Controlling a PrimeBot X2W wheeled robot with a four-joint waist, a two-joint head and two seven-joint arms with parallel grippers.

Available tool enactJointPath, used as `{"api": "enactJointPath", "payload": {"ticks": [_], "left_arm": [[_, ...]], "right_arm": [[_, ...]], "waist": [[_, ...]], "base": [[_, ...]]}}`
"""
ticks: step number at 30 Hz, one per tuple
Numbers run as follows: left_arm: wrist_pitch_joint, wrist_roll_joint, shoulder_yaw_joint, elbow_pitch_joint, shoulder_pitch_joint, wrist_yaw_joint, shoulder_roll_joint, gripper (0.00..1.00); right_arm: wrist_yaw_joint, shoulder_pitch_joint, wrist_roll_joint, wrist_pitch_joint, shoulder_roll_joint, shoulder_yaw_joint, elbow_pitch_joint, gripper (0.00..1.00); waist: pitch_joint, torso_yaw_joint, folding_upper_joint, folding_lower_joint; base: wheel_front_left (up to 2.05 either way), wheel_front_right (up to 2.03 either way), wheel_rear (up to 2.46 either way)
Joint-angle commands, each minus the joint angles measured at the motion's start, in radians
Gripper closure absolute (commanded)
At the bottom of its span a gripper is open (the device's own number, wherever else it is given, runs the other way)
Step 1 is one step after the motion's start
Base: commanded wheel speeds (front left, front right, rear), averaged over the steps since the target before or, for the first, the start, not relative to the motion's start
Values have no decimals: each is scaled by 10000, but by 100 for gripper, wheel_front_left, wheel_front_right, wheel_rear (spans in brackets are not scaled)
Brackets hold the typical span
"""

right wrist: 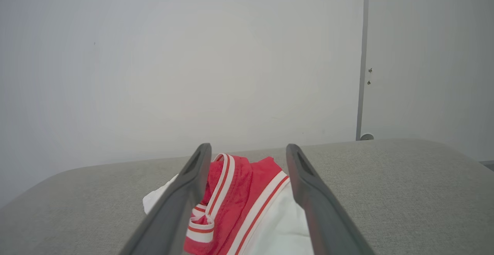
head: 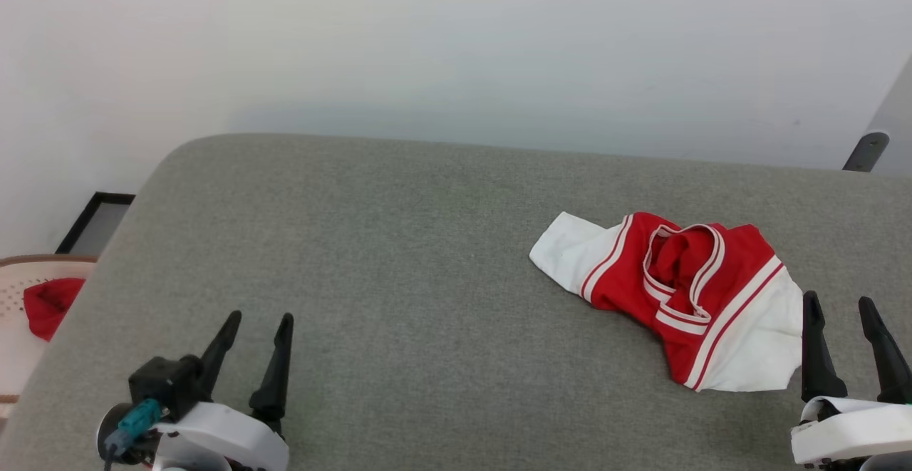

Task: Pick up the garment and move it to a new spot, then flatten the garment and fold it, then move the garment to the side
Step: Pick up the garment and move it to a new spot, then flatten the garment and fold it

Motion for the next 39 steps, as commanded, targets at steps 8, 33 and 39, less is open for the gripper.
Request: {"api": "enactJointPath", "payload": {"ticks": [8,33,39], "left_arm": [[-2,489,446,288,-13,-302,-364,0],[4188,-1545,-3722,2549,-8170,-479,364,0],[7907,-4238,-5484,3329,-9463,-469,880,0]], "right_arm": [[1,-151,-14,78,33,8,-60,0],[1,-2211,616,-348,503,1277,49,0],[1,-2703,807,-479,627,1626,348,0]], "waist": [[100,-144,0,0],[3514,-2598,0,0],[4091,-3365,0,0]], "base": [[0,0,0],[0,0,0],[0,0,0]]}}
